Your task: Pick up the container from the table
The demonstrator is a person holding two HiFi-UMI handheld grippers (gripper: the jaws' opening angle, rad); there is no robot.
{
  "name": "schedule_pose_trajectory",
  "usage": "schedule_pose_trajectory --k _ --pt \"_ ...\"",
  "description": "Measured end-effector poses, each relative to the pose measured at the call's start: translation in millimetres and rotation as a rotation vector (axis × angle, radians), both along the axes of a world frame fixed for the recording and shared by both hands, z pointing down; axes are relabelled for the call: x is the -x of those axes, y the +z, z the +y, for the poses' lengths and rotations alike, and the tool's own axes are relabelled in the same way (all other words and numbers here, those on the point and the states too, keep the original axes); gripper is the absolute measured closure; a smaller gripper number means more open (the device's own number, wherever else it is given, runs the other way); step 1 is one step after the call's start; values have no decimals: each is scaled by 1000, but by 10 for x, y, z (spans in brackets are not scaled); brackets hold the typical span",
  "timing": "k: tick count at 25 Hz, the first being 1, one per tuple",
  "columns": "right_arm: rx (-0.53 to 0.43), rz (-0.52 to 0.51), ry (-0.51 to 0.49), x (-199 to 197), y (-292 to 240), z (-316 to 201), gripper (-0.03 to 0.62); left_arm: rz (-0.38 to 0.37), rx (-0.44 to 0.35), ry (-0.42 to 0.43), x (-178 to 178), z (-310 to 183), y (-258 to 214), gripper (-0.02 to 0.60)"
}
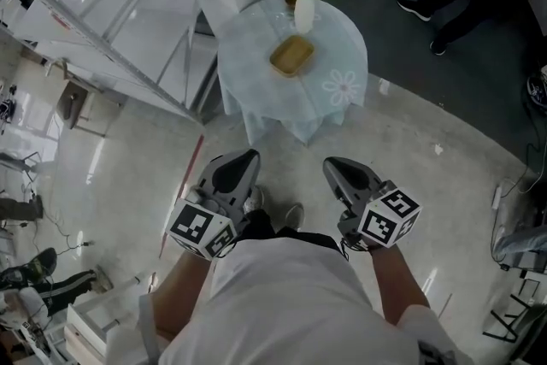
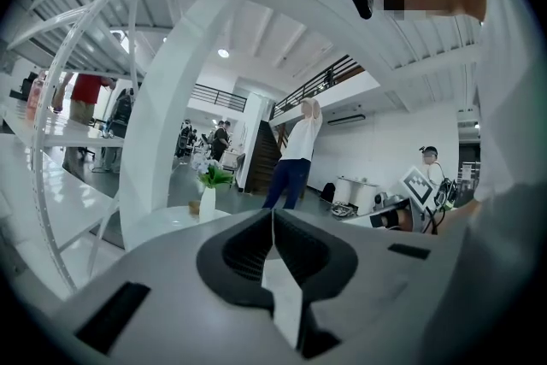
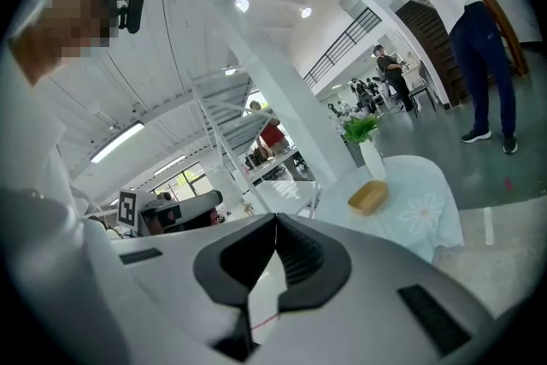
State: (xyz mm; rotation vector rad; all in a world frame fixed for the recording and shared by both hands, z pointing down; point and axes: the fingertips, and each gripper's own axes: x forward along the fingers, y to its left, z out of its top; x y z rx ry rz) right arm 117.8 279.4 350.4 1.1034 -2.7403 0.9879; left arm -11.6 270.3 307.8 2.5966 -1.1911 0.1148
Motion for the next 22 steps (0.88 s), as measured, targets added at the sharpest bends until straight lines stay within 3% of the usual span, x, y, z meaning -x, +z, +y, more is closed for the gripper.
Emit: schedule_pose_trajectory --k 11,22 --pt "-3 9 -15 28 53 -275 571 2 -4 -15 39 -239 77 558" --pt "31 26 14 166 183 -791 571 20 23 16 155 -828 217 558"
